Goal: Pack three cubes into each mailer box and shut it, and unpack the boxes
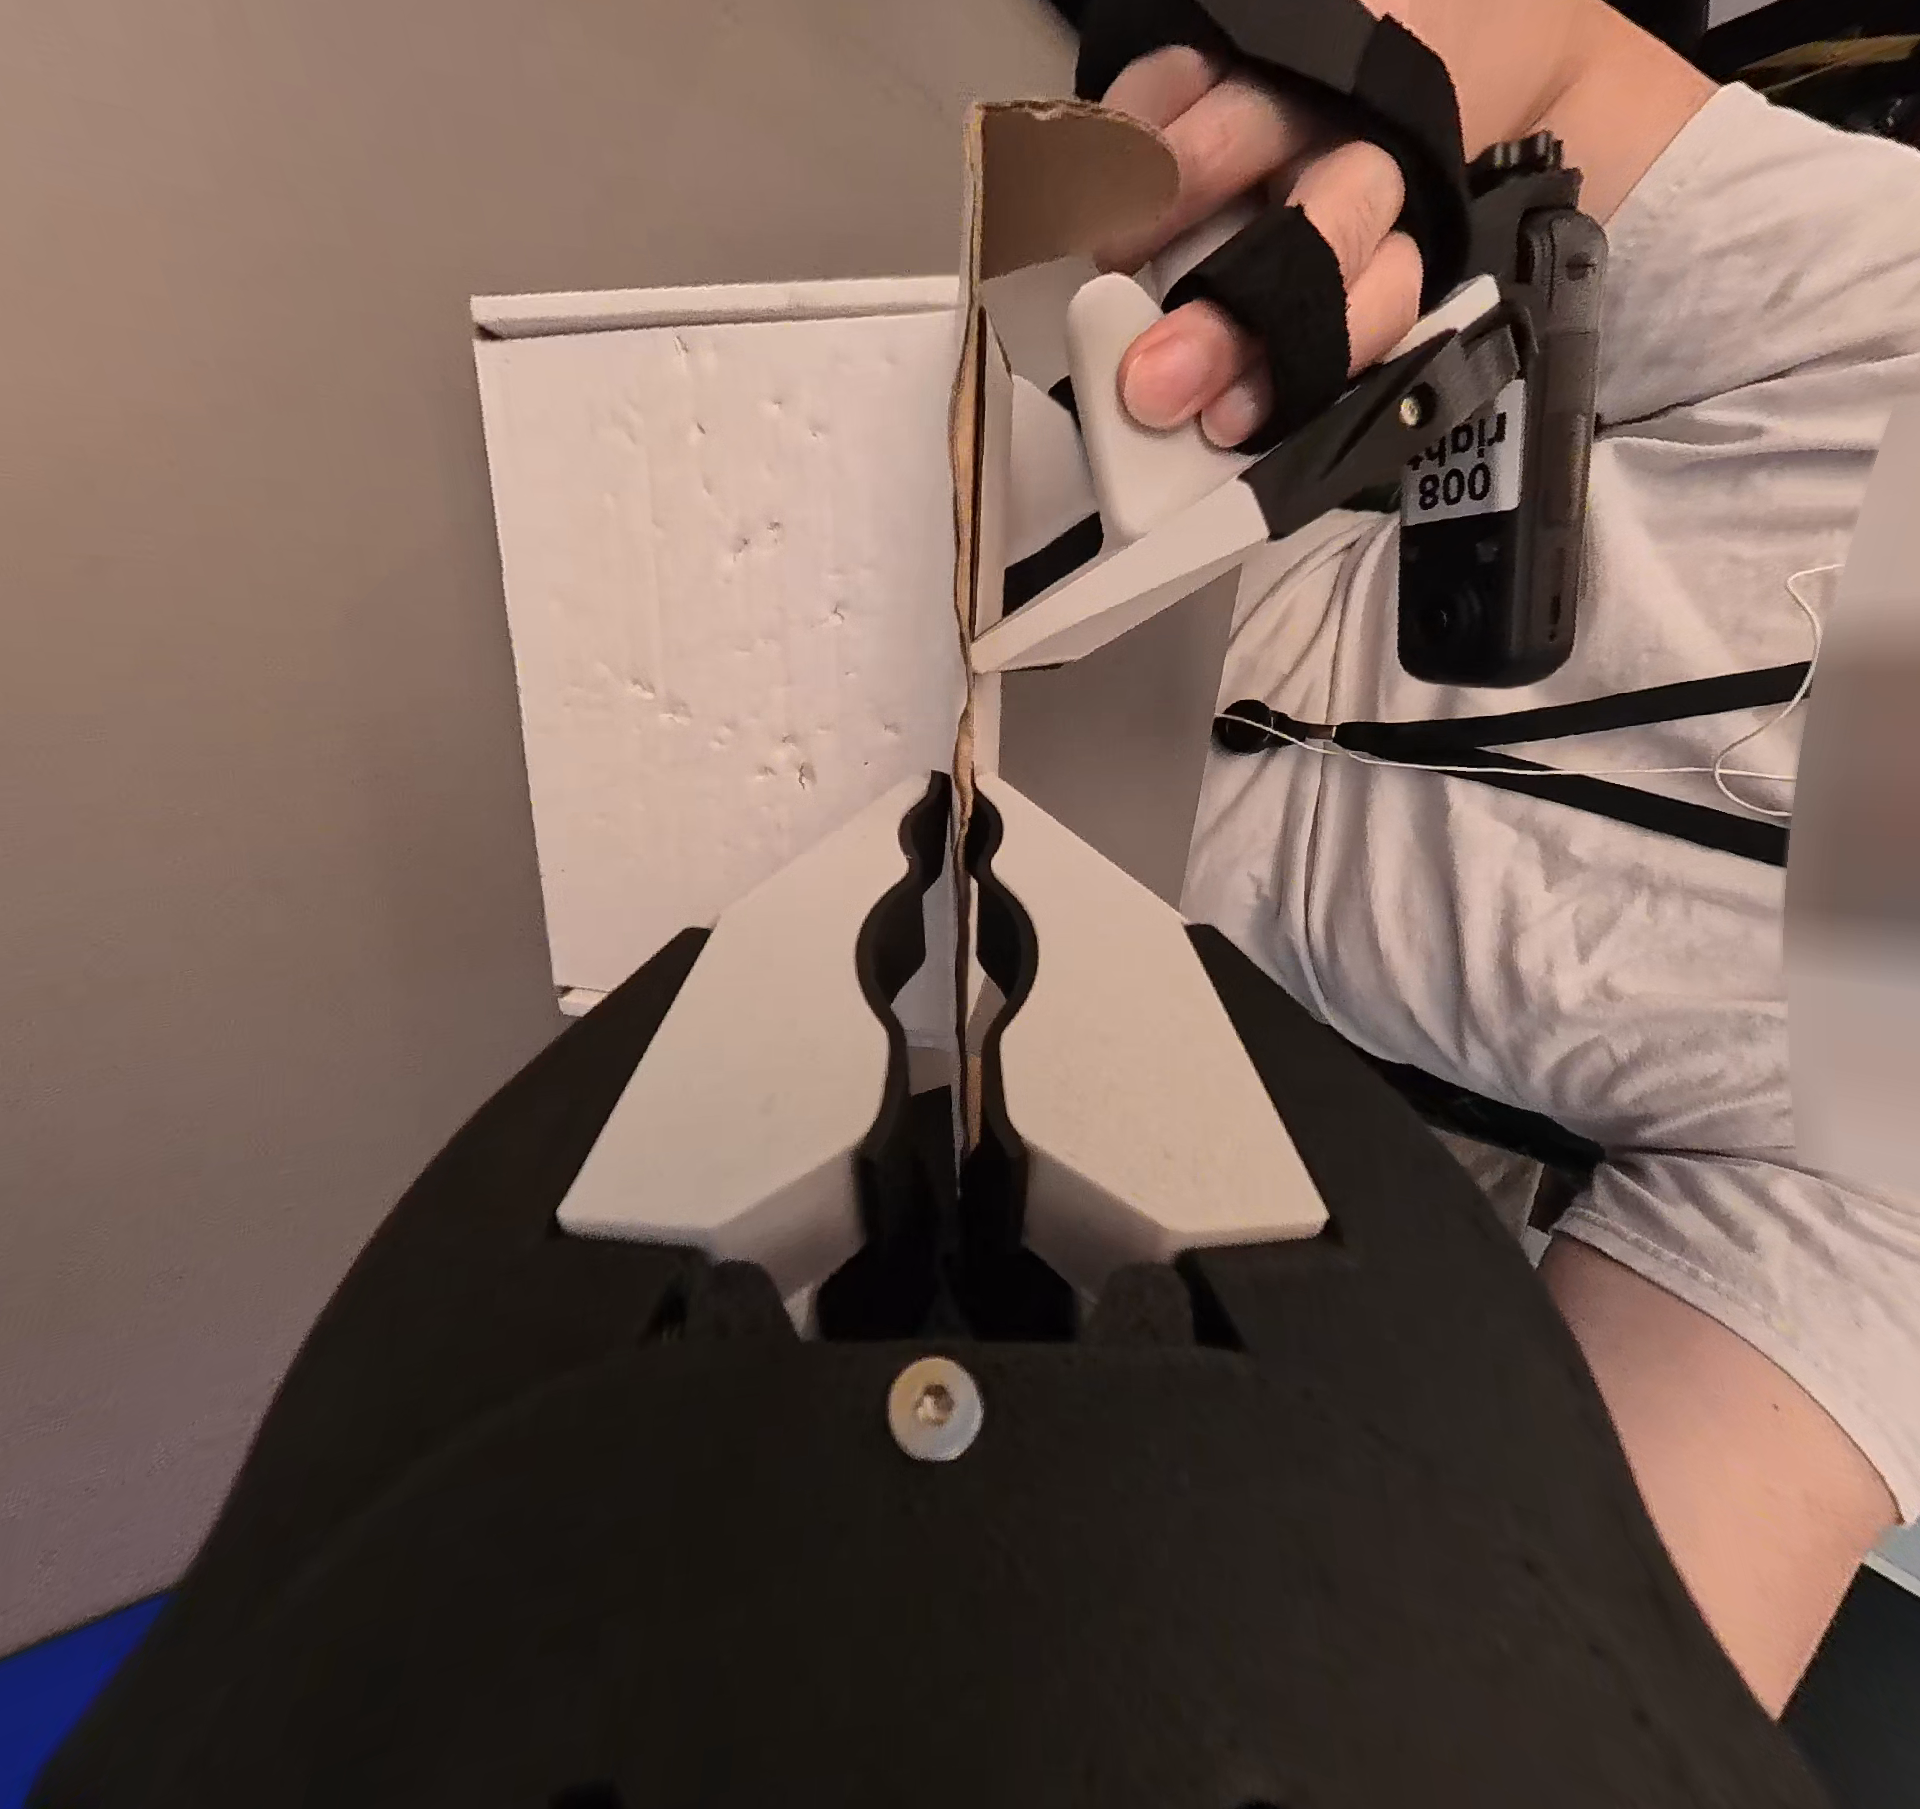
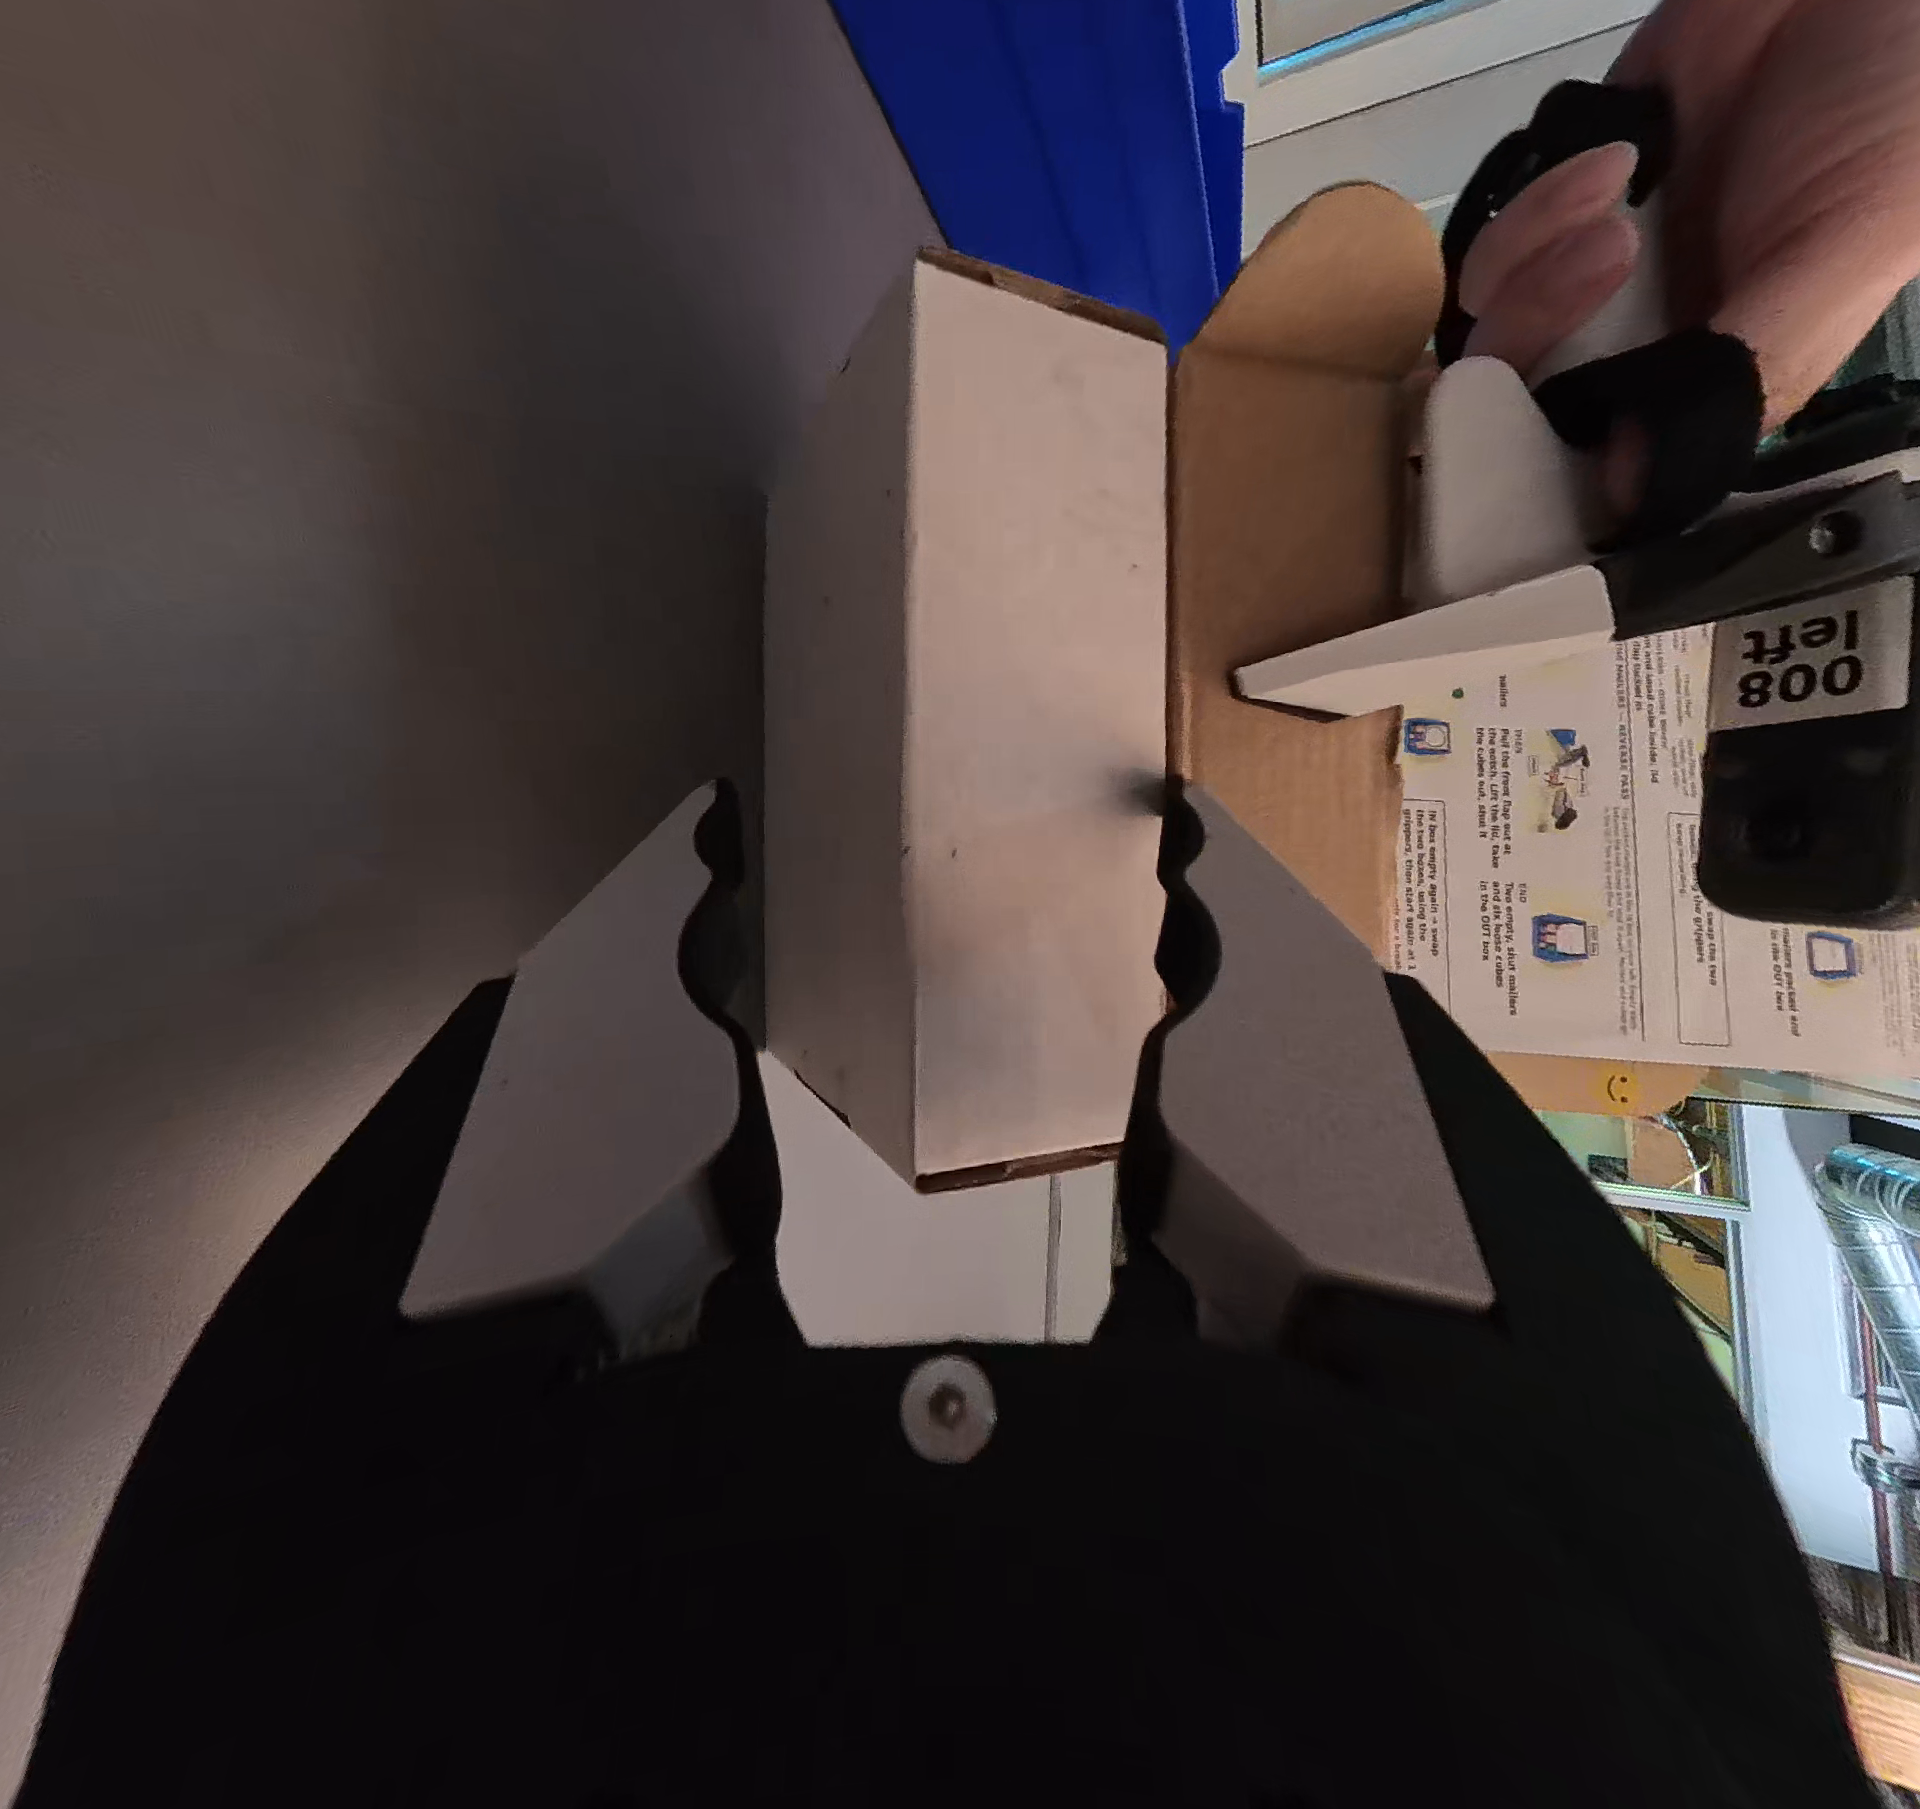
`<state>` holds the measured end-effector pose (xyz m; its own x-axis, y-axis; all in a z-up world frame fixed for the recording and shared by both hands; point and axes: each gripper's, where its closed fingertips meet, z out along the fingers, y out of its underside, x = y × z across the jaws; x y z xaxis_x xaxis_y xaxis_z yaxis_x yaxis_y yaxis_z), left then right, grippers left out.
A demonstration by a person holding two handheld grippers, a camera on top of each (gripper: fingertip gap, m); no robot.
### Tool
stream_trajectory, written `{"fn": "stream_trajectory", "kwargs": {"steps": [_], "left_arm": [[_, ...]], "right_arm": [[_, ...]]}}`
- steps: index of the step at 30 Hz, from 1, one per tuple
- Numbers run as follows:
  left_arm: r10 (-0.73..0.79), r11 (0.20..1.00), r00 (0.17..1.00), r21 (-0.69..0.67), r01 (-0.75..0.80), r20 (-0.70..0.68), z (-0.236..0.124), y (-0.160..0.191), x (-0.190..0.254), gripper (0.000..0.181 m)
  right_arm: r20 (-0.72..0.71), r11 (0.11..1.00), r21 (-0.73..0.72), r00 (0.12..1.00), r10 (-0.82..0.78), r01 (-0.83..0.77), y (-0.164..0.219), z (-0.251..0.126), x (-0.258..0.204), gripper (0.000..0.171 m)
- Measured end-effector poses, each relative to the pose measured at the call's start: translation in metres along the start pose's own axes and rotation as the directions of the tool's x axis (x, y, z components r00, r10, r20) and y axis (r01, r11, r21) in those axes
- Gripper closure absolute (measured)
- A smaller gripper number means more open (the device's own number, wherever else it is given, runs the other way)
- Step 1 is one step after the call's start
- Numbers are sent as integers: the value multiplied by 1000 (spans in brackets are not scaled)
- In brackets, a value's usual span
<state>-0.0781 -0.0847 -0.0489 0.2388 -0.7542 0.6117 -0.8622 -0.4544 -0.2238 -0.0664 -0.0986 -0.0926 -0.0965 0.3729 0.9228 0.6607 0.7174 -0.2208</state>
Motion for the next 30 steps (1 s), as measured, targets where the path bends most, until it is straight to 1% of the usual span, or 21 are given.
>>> {"fn": "stream_trajectory", "kwargs": {"steps": [4, 8, 11, 12, 14, 16, 18, 19, 20, 22, 24, 25, 28, 30], "left_arm": [[6, 1000, 1000, -9, -6, 18, -2, -2, 1, 181], [-3, 1000, 1000, 4, 3, 26, -9, -4, 2, 181], [5, 1000, 999, 12, -6, 40, -16, -6, 4, 181], [13, 1000, 999, 15, -14, 46, -18, -7, 6, 181], [20, 999, 999, 29, -21, 45, -21, -10, 9, 181], [10, 1000, 1000, 29, -11, 27, -21, -12, 14, 181], [20, 1000, 999, 9, -21, 31, -18, -10, 16, 181], [32, 999, 998, 5, -32, 46, -18, -11, 15, 181], [40, 999, 998, 9, -40, 58, -20, -13, 14, 181], [38, 998, 996, 45, -42, 82, -28, -20, 11, 181], [20, 995, 992, 97, -33, 128, -42, -29, 2, 181], [16, 992, 985, 117, -37, 172, -50, -32, -5, 181], [30, 988, 923, 128, -85, 383, -75, -37, -37, 181], [36, 989, 881, 109, -98, 472, -83, -38, -54, 180]], "right_arm": [[17, 1000, 7, 1000, 6, -7, -3, -4, -2, 99], [59, 1000, 14, 998, 3, -4, -7, -8, -8, 102], [116, 999, 43, 993, 24, -30, -15, -13, -16, 121], [140, 999, 37, 990, 26, -31, -15, -13, -20, 126], [188, 999, -2, 981, 46, -46, -10, -8, -31, 127], [224, 995, -77, 971, 85, -70, -2, 1, -40, 118], [260, 991, -128, 963, 75, -43, 5, 6, -51, 119], [276, 991, -133, 959, 60, -24, 4, 6, -55, 127], [284, 993, -120, 958, 44, -10, 1, 6, -58, 131], [286, 991, -131, 957, 43, -5, 0, 4, -58, 135], [307, 990, -134, 949, 75, -35, -2, 1, -59, 139], [317, 989, -137, 944, 95, -53, -2, 0, -59, 140], [333, 989, -121, 935, 120, -84, -6, -2, -60, 144], [334, 990, -112, 935, 116, -83, -8, -2, -60, 147]]}}
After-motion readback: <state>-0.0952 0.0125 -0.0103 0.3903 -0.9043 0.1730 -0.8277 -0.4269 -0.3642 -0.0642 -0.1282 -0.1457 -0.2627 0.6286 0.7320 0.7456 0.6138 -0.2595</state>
